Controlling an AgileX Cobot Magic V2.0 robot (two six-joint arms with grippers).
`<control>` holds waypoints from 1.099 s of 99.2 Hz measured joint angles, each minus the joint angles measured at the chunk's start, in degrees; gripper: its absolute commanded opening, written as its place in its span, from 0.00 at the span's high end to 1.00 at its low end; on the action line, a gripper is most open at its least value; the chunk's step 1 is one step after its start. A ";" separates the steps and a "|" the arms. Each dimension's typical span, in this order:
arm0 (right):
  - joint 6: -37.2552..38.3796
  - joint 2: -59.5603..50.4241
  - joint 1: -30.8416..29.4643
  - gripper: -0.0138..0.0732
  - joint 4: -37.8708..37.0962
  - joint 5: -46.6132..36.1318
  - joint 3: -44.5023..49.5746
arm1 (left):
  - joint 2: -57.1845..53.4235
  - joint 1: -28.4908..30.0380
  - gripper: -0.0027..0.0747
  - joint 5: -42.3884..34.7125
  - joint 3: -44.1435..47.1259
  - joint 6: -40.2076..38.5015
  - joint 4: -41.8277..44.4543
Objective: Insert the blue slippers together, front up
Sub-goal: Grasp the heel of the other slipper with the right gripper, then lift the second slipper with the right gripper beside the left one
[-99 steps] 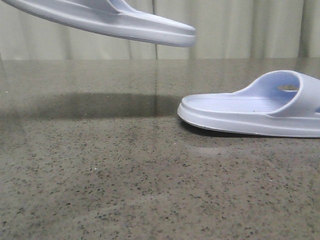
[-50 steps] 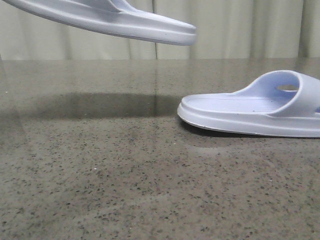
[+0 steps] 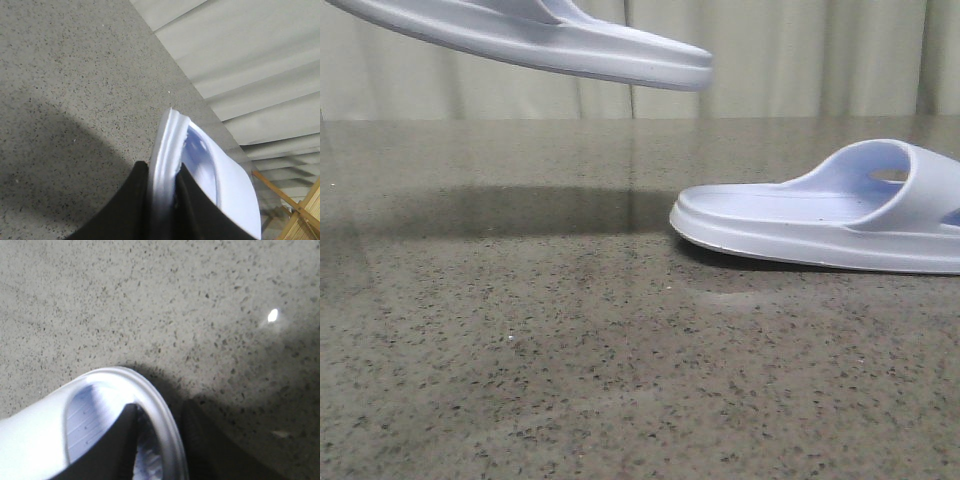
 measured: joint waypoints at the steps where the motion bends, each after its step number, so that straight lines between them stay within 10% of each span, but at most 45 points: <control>1: 0.00 0.00 0.00 0.76 0.00 0.14 0.00 | 0.00 0.00 0.93 0.00 0.00 0.00 0.00; 19: 0.00 0.00 0.00 0.97 0.58 0.37 0.13 | 0.00 0.00 0.93 0.00 0.00 0.00 0.00; 109: 0.40 -18.49 0.27 0.96 -4.39 0.60 -12.38 | 0.00 0.00 0.93 0.00 0.00 0.00 -1.06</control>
